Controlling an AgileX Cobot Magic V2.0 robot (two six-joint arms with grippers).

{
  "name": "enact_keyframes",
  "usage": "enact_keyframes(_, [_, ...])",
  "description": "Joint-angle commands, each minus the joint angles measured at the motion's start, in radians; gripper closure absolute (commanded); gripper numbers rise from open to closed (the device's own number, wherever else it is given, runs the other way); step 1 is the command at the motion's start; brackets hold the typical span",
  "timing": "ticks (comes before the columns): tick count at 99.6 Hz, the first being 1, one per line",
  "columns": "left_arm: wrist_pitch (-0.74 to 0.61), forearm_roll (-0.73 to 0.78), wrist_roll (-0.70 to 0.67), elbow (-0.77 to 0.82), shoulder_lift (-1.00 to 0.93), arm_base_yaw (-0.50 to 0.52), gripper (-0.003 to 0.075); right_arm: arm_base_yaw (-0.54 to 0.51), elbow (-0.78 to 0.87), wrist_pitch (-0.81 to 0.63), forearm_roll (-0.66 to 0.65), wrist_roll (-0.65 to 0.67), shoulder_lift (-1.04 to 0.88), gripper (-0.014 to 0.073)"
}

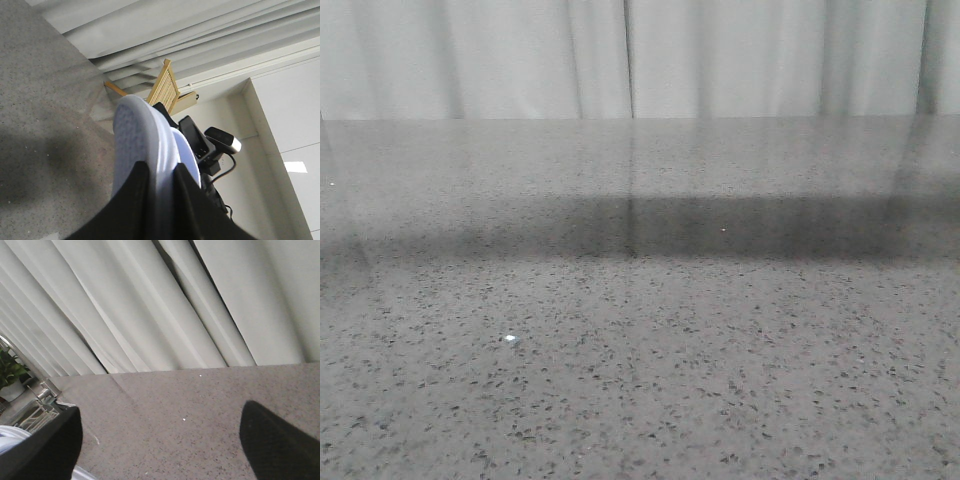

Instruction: Insert blue slippers together front up

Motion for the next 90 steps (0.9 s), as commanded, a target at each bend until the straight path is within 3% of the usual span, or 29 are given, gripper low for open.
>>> enact_keyframes(1, [0.030,-0.104,0.016,-0.031,0.014,-0.005,0.0704,-0.008,-0.035,0.041,0.079,0.001,-0.049,0.0029])
enact_keyframes(58, [0.023,-0.116,0.222,0.046,0.178,-0.005,0.0704,-0.008,-0.035,0.049,0.087,0.017,-0.132,0.0029])
enact_keyframes(90, [0.110,-0.116,0.323,0.152,0.243,-0.005,0.0704,-0.008,-0.035,0.058,0.087,0.016,-0.132,0.0029])
